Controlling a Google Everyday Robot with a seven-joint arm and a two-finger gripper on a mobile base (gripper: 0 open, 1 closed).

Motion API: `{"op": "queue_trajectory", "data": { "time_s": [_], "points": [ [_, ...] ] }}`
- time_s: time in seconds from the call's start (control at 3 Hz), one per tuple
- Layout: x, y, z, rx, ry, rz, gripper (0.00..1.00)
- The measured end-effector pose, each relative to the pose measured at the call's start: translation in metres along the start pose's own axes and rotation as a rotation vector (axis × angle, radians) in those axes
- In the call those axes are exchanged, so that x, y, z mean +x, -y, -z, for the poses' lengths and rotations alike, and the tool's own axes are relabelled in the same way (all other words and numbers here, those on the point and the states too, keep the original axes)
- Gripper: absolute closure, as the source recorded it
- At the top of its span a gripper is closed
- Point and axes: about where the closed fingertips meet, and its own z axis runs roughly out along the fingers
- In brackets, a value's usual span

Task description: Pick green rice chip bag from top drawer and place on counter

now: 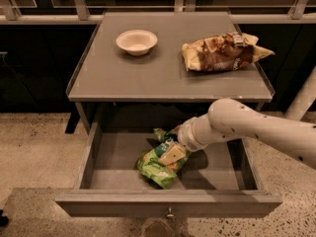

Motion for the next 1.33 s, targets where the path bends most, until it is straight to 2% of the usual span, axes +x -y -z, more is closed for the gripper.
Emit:
{"op": "queue_trajectory", "data": {
  "time_s": [0.33,0.67,1.0,1.33],
  "points": [
    [-0.006,-0.017,0.029,-0.004,0.021,0.002,1.0],
    [-0.032,-0.049,0.094,0.015,0.071,0.02,1.0],
    [-0.082,-0.067,0.168,0.068,0.104,0.067,1.0],
    [-0.135,-0.077,0.219,0.097,0.109,0.143,1.0]
  ]
}}
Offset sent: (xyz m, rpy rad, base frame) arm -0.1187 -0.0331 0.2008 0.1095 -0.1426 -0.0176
